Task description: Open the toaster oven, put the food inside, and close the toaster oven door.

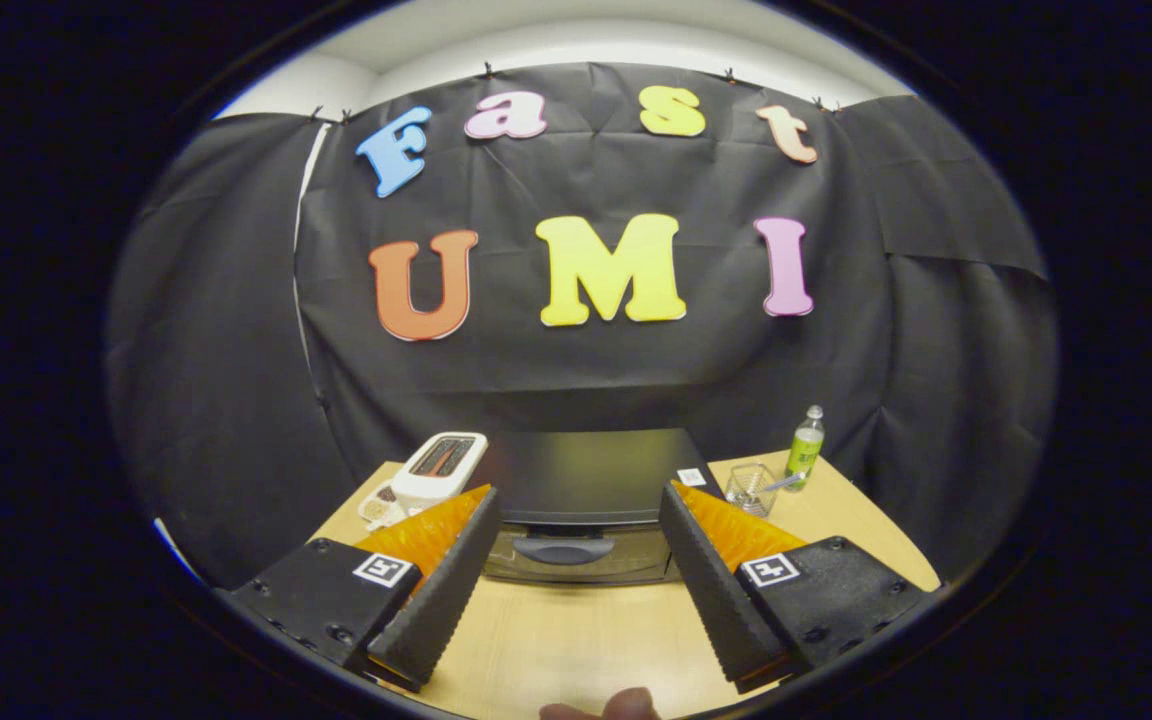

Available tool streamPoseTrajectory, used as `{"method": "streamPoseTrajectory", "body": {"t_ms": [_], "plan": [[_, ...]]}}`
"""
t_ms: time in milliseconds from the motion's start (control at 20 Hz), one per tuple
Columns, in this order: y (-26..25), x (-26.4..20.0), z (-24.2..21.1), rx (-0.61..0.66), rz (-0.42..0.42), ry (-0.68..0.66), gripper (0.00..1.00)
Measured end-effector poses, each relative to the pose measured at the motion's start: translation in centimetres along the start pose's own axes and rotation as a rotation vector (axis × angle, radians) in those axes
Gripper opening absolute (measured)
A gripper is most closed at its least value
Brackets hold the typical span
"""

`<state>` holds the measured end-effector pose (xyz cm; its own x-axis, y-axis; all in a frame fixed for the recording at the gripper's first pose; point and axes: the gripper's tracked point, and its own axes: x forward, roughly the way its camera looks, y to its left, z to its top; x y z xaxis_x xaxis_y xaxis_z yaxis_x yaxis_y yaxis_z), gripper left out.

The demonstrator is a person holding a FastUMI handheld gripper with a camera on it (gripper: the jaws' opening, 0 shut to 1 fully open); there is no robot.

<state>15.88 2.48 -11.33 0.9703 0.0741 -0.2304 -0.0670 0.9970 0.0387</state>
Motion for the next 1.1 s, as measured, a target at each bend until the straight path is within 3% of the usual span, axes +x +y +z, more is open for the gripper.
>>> {"method": "streamPoseTrajectory", "body": {"t_ms": [300,550,850,1100], "plan": [[0.6,8.7,-5.9,0.019,0.007,0.088,1.0],[0.8,13.2,-9.6,0.017,-0.005,0.16,1.0],[0.5,15.5,-11.1,-0.003,-0.033,0.177,1.0],[0.8,14.4,-11.3,-0.027,-0.035,0.187,1.0]]}}
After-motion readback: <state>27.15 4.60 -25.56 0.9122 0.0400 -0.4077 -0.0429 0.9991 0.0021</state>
